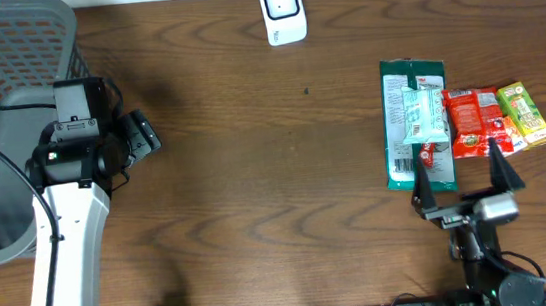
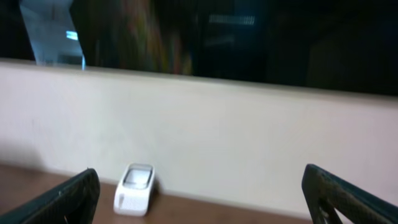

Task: Scan the item barcode

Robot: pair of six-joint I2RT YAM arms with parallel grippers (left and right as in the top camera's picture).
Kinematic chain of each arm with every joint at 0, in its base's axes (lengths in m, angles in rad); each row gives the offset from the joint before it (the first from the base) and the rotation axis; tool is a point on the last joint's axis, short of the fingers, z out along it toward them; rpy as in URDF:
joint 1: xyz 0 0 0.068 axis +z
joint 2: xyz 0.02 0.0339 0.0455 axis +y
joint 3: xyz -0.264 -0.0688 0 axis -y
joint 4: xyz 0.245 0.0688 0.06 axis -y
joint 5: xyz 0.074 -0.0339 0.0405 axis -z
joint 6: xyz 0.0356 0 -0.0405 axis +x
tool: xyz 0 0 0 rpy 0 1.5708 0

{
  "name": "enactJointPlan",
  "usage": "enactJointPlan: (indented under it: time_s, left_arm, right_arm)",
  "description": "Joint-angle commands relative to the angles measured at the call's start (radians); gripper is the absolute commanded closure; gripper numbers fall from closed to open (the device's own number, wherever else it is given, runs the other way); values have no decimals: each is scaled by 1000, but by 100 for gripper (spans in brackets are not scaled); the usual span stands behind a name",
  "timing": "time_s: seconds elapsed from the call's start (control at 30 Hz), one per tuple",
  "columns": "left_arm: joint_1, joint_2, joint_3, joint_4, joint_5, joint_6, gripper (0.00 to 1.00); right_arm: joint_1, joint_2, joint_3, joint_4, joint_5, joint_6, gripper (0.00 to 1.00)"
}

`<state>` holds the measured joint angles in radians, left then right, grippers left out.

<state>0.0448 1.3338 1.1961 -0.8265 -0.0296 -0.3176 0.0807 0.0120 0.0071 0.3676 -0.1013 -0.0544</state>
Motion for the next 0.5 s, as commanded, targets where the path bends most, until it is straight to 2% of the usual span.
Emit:
enactJointPlan:
  time_s: [0.0, 0.27, 0.47]
  left_arm:
    - [3, -6, 19, 0, -8, -2, 15]
    - [3, -6, 19, 0, -9, -2, 15]
    - [3, -6, 19, 0, -9, -2, 15]
  right_arm:
    - [-4, -6, -2, -84, -4, 16, 1]
    - [-4, -6, -2, -434, -1, 16, 1]
    - [-4, -6, -2, -435, 10, 13, 1]
